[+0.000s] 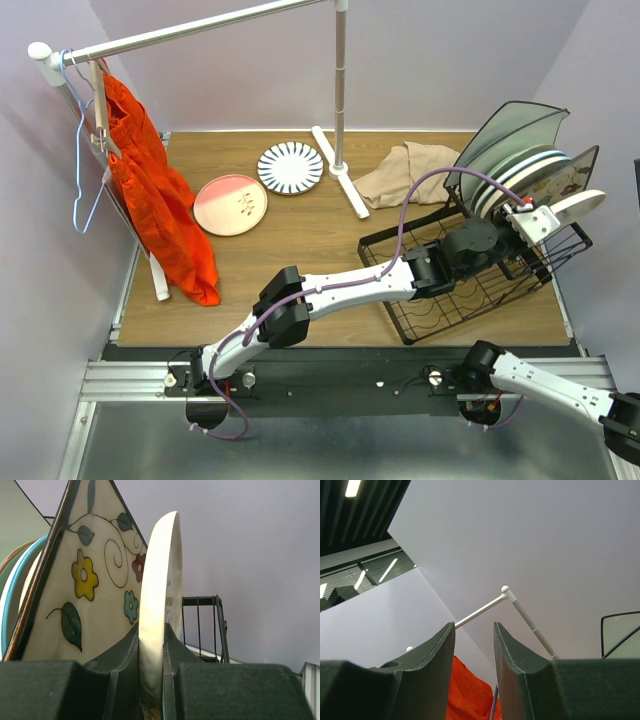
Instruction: Unload the plates from the dish rack
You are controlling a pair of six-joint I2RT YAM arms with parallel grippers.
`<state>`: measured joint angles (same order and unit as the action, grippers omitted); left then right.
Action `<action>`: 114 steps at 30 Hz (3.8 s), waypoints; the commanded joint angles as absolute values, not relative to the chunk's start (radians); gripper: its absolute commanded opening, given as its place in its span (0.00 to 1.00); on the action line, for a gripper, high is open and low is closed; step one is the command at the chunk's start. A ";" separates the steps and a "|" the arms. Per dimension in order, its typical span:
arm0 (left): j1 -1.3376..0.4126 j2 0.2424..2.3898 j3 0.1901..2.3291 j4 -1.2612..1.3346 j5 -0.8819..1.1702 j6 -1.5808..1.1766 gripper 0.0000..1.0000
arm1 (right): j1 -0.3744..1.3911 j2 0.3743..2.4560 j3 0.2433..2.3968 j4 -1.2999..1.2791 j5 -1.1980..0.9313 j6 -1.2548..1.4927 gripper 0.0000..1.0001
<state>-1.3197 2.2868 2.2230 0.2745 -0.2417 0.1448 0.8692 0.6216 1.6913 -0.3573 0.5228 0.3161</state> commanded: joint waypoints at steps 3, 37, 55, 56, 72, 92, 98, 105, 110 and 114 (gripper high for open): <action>-1.350 2.175 2.325 0.457 -0.253 0.210 0.00 | 0.871 0.611 1.687 -0.339 0.551 0.293 0.45; -1.348 2.138 2.342 0.577 -0.241 0.091 0.00 | 0.871 0.574 1.713 -0.339 0.557 0.287 0.45; -1.348 1.884 2.088 0.635 -0.310 -0.115 0.00 | 0.873 0.558 1.729 -0.339 0.523 0.290 0.45; -1.350 1.856 2.080 0.634 -0.320 -0.123 0.00 | 0.871 0.564 1.729 -0.341 0.522 0.291 0.46; -1.319 1.384 1.613 0.566 -0.535 -0.215 0.00 | 0.876 0.759 1.684 -0.342 0.387 0.268 0.49; -1.180 0.476 1.031 0.028 -0.543 -0.722 0.00 | 0.874 0.968 1.232 -0.065 -0.267 0.554 0.71; -1.181 0.390 0.999 -0.099 -0.541 -0.782 0.00 | 0.874 1.037 1.207 0.026 -0.431 0.566 0.72; -1.180 0.362 0.948 -0.077 -0.503 -0.795 0.00 | 0.876 1.046 1.164 0.110 -0.495 0.603 0.70; -1.181 0.350 0.925 -0.046 -0.462 -0.822 0.00 | 0.874 1.048 1.098 0.181 -0.574 0.652 0.67; -1.181 0.351 0.933 -0.044 -0.430 -0.838 0.00 | 0.874 1.034 1.057 0.241 -0.591 0.673 0.61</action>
